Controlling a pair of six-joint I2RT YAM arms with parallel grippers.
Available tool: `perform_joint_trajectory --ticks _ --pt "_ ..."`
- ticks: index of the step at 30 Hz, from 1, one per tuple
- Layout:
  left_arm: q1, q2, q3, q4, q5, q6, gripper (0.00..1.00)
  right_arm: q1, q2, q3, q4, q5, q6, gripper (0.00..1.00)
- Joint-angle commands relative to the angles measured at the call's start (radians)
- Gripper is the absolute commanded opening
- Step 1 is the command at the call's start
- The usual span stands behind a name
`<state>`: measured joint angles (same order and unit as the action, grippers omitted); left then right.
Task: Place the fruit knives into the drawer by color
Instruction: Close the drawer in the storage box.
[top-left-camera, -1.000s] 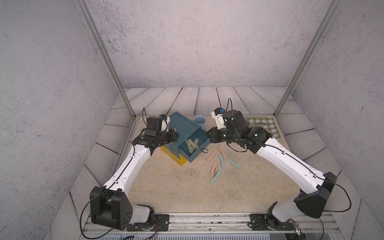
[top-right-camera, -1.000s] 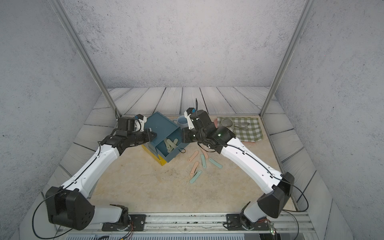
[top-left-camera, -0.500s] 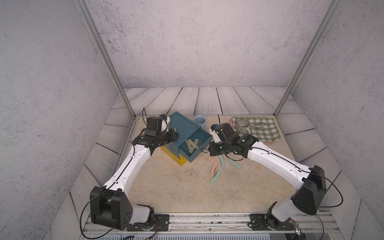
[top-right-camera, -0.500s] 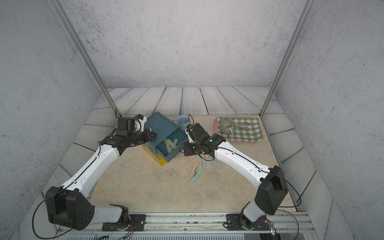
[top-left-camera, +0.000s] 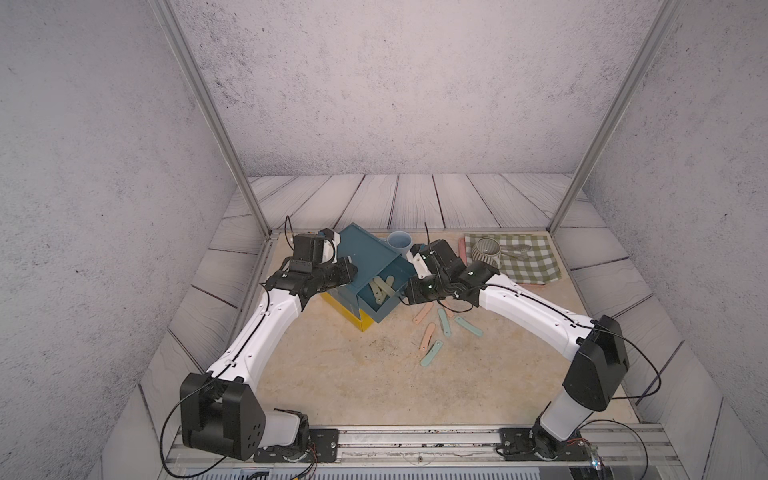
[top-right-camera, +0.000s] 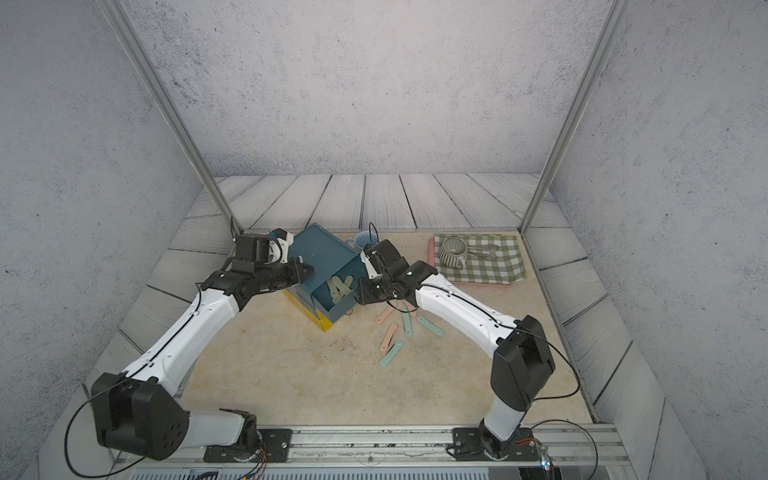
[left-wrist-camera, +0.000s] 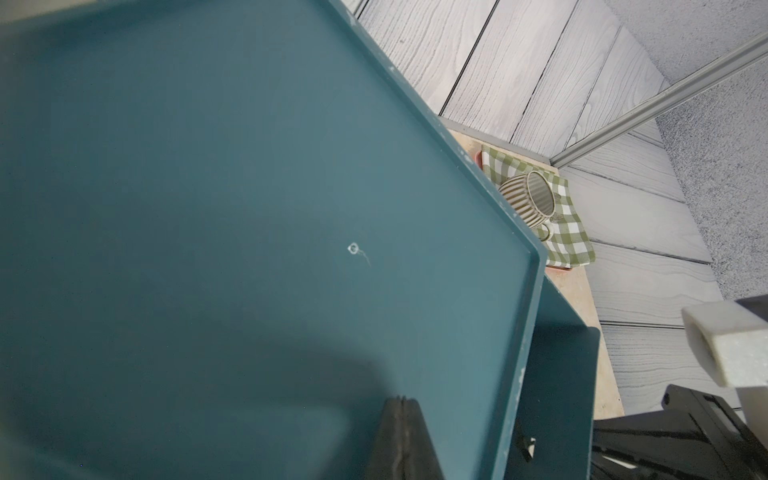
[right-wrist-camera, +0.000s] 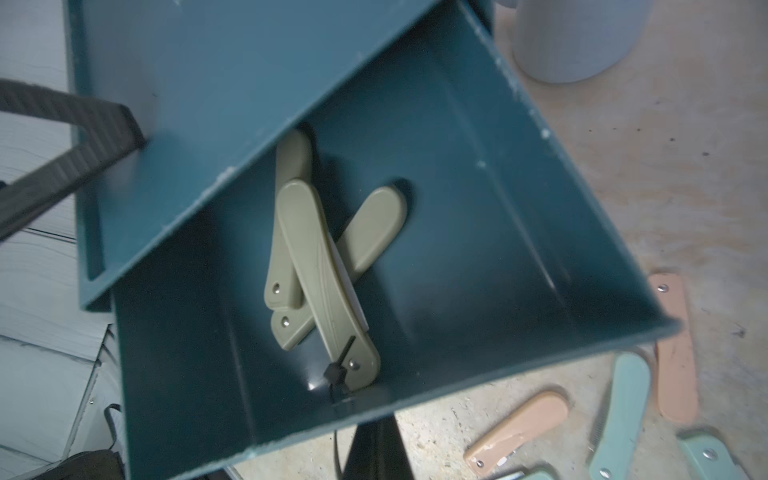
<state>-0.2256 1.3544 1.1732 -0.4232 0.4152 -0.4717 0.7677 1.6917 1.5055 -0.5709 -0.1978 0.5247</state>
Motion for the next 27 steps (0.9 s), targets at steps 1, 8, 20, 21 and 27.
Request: perform_joint_trajectory --ticks 1,8,20,21,27 --pt "0.004 0.030 -0.046 -0.106 -0.023 0.007 0.00 0.005 0.034 0.038 0.063 -0.096 -0.005 0.00" --pt "0.005 0.032 -0.047 -0.104 -0.021 0.007 0.00 0.004 0.089 0.072 0.136 -0.180 0.008 0.01" --pt "0.004 0.035 -0.046 -0.106 -0.020 0.007 0.00 0.005 0.148 0.087 0.281 -0.234 0.053 0.03" --pt "0.005 0.036 -0.046 -0.106 -0.020 0.008 0.00 0.004 0.151 0.088 0.290 -0.237 0.054 0.03" --pt "0.004 0.039 -0.047 -0.105 -0.021 0.006 0.00 0.004 0.149 0.077 0.346 -0.235 0.063 0.06"
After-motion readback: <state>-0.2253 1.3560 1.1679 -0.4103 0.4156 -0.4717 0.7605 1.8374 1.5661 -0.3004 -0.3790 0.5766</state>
